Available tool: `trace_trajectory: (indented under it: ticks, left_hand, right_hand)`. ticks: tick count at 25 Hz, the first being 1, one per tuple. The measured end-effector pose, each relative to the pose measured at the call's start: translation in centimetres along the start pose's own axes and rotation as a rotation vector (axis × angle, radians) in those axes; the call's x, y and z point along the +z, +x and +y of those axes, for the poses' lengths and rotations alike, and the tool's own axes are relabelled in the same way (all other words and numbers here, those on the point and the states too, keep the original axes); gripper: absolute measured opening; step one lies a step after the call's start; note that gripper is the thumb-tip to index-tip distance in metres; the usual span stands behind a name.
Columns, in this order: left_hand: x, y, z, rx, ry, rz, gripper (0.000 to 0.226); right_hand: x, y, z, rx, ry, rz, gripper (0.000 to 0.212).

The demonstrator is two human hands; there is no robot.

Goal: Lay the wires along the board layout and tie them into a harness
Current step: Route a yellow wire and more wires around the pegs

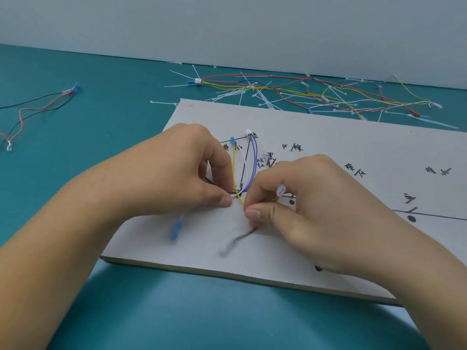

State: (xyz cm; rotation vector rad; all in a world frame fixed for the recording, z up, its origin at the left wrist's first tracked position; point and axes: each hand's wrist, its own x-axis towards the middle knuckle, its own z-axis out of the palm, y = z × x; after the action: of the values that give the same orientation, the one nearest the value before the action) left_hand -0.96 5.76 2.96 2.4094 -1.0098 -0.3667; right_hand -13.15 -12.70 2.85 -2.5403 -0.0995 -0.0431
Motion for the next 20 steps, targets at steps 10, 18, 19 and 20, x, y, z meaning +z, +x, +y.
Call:
trace_trajectory:
  ticks: [10, 18, 19, 20]
  left_hand:
    - [-0.1, 0.1, -0.4, 0.102, -0.023, -0.044, 0.013]
    - [-0.9, 0.0, -0.8, 0.148, -0.131, -0.051, 0.003]
    - [-1.2, -0.1, -0.9, 0.147, -0.145, -0.046, 0.003]
    - [-1.4, -0.2, -0.9, 0.146, -0.156, -0.049, 0.004]
  right_hand:
    - [-0.2, 1.0, 0.7, -0.026, -0.087, -0.129, 0.018]
    - [0.6, 1.2, 1.5, -0.050, 0.009, 0.002, 0.019]
    - [0.6, 1.3, 1.4, -0.045, 0.011, 0.004, 0.019]
    - [0.6, 1.4, 1.3, -0.039, 0.012, 0.004, 0.020]
